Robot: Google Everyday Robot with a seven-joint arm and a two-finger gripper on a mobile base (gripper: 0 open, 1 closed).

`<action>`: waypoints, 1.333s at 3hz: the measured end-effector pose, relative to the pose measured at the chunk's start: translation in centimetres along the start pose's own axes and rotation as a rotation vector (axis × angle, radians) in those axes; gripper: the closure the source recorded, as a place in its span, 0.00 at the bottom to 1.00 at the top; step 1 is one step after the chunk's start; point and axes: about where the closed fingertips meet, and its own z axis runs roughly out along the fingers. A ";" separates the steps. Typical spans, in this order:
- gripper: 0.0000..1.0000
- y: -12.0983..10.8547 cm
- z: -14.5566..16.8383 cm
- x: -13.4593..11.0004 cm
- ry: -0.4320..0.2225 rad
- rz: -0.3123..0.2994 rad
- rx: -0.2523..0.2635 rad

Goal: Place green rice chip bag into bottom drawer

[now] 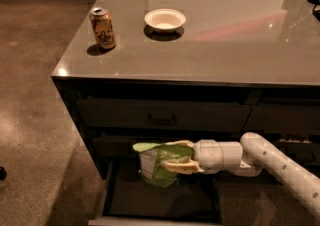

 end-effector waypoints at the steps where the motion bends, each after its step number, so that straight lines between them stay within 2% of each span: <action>1: 1.00 -2.8 -1.2 3.9 0.000 0.014 0.072; 2: 1.00 -5.1 -2.5 9.7 -0.022 0.019 0.145; 3: 1.00 -6.0 -3.1 17.6 -0.012 0.032 0.128; 4: 1.00 -6.2 -2.8 24.1 0.031 0.056 0.046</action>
Offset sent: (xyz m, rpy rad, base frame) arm 0.0653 -0.0280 -0.1773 0.0226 0.0476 -0.2421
